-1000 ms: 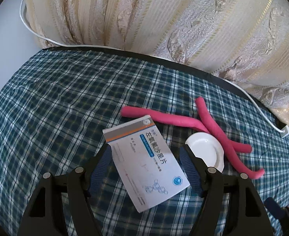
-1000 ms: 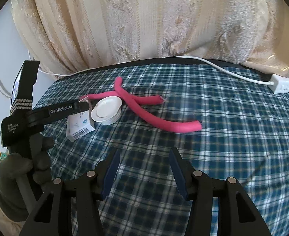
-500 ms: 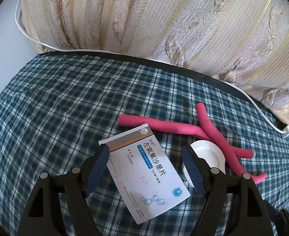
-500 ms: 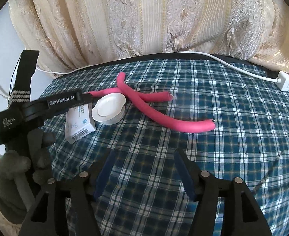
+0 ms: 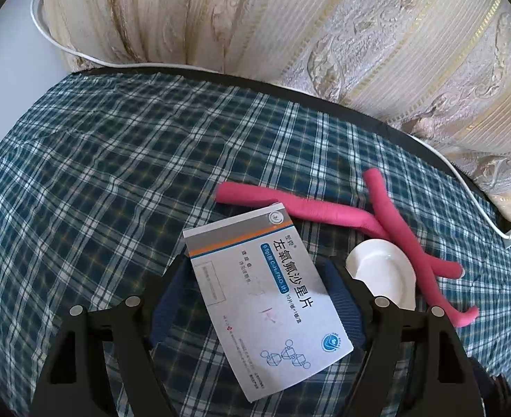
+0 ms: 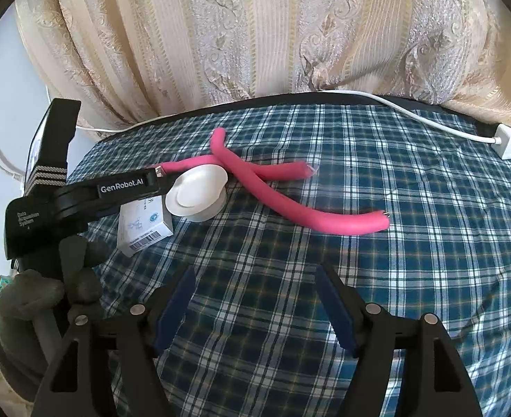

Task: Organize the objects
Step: 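Grasp the white medicine box with the left tool while the right tool grasps the white lid, then carry the white box and white lid in both tools to the clear bowl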

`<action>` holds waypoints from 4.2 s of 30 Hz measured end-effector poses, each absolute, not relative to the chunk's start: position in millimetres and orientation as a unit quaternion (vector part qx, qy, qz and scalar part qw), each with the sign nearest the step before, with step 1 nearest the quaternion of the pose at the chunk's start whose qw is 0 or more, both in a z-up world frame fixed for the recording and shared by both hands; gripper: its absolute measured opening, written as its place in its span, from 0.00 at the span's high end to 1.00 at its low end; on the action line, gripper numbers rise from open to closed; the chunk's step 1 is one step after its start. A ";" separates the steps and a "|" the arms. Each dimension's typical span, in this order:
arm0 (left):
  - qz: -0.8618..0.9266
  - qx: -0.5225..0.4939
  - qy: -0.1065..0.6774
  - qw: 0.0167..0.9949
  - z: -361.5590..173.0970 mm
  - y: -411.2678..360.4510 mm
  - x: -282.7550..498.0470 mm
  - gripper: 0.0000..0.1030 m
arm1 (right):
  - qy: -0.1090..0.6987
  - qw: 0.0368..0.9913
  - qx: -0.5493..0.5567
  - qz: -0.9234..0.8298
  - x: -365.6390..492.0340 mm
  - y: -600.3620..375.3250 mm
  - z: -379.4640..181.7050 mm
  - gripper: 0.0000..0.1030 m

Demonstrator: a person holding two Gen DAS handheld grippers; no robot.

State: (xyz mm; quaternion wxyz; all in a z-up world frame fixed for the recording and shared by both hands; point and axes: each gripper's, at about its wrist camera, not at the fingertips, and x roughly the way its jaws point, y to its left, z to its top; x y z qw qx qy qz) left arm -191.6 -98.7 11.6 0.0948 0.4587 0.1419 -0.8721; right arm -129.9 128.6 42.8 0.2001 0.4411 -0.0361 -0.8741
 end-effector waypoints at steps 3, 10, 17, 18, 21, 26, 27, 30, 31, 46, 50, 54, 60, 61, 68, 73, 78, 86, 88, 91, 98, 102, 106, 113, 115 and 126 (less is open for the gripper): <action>-0.872 0.459 0.140 0.094 11.7 -98.5 -191.1 0.23 | -0.036 0.200 0.442 -0.874 -131.1 128.3 42.4 0.27; -0.874 0.459 0.124 0.097 15.1 -100.9 -186.6 0.30 | -0.024 0.206 0.438 -0.875 -137.2 120.0 42.5 0.27; -0.890 0.436 0.100 0.092 33.7 -104.1 -168.0 0.32 | -0.017 0.214 0.440 -0.872 -152.5 106.6 37.6 0.27; -0.892 0.433 0.097 0.091 35.9 -104.4 -165.1 0.32 | -0.015 0.216 0.440 -0.872 -154.3 103.9 37.1 0.27; -0.897 0.423 0.089 0.089 42.9 -106.6 -155.6 0.32 | -0.010 0.224 0.437 -0.871 -158.8 95.2 36.3 0.27; -0.901 0.412 0.101 0.091 49.6 -116.4 -141.6 0.32 | 0.000 0.238 0.437 -0.867 -168.1 78.9 30.9 0.27; -0.901 0.411 0.103 0.092 50.3 -118.5 -139.9 0.32 | 0.000 0.241 0.438 -0.866 -170.1 75.6 29.6 0.27; -0.901 0.408 0.112 0.094 51.6 -124.8 -135.7 0.32 | 0.001 0.247 0.441 -0.863 -175.3 66.9 25.3 0.27; -0.901 0.407 0.114 0.095 51.7 -126.5 -134.9 0.32 | 0.001 0.249 0.443 -0.861 -177.7 64.5 23.4 0.27; -0.900 0.404 0.129 0.102 50.8 -137.5 -131.0 0.32 | 0.019 0.246 0.446 -0.860 -205.2 41.1 19.6 0.24; -0.899 0.405 0.129 0.101 49.8 -135.5 -131.3 0.32 | 0.026 0.246 0.445 -0.861 -206.6 36.4 20.2 0.24; -0.900 0.405 0.129 0.100 49.7 -133.9 -131.3 0.32 | 0.035 0.247 0.444 -0.861 -207.5 32.2 20.0 0.25; -0.901 0.405 0.127 0.095 50.0 -128.3 -130.5 0.32 | 0.043 0.251 0.439 -0.862 -202.6 32.5 21.1 0.34; -0.901 0.404 0.126 0.094 50.6 -128.0 -130.2 0.32 | 0.044 0.250 0.438 -0.862 -201.3 33.2 21.3 0.34; -0.904 0.401 0.124 0.079 55.3 -121.3 -127.3 0.32 | 0.039 0.249 0.428 -0.868 -184.8 47.8 28.0 0.34; -0.907 0.399 0.119 0.061 58.8 -111.1 -125.0 0.32 | 0.024 0.242 0.429 -0.870 -173.0 65.5 31.0 0.34; -0.909 0.400 0.108 0.041 60.5 -97.4 -122.7 0.32 | 0.017 0.234 0.429 -0.872 -159.6 80.6 33.7 0.34; -0.913 0.397 0.092 0.017 65.0 -76.8 -117.4 0.32 | 0.001 0.219 0.429 -0.876 -138.3 104.1 36.3 0.34; -0.914 0.396 0.088 0.012 66.0 -72.2 -115.4 0.32 | -0.004 0.214 0.429 -0.878 -133.3 110.6 37.7 0.34; -0.915 0.395 0.085 0.005 68.0 -65.7 -113.2 0.32 | -0.013 0.209 0.428 -0.879 -126.8 119.8 40.0 0.34; -0.916 0.394 0.077 -0.013 71.5 -45.1 -104.9 0.32 | -0.029 0.195 0.422 -0.885 -112.3 140.8 42.7 0.34; -0.915 0.396 0.070 -0.023 73.0 -30.6 -99.6 0.32 | -0.043 0.187 0.420 -0.887 -105.3 155.2 43.8 0.34; -0.915 0.398 0.064 -0.034 73.6 -15.8 -94.7 0.32 | -0.057 0.180 0.417 -0.889 -96.8 169.7 45.0 0.34; -0.914 0.399 0.048 -0.055 76.6 15.1 -86.0 0.32 | -0.075 0.163 0.408 -0.895 -80.4 200.5 47.9 0.34; -0.914 0.398 0.043 -0.060 77.3 24.7 -83.3 0.32 | -0.083 0.156 0.405 -0.897 -75.3 211.4 49.5 0.34; -0.910 0.404 0.020 -0.090 76.8 72.3 -71.1 0.32 | -0.113 0.126 0.388 -0.906 -48.3 264.6 56.2 0.34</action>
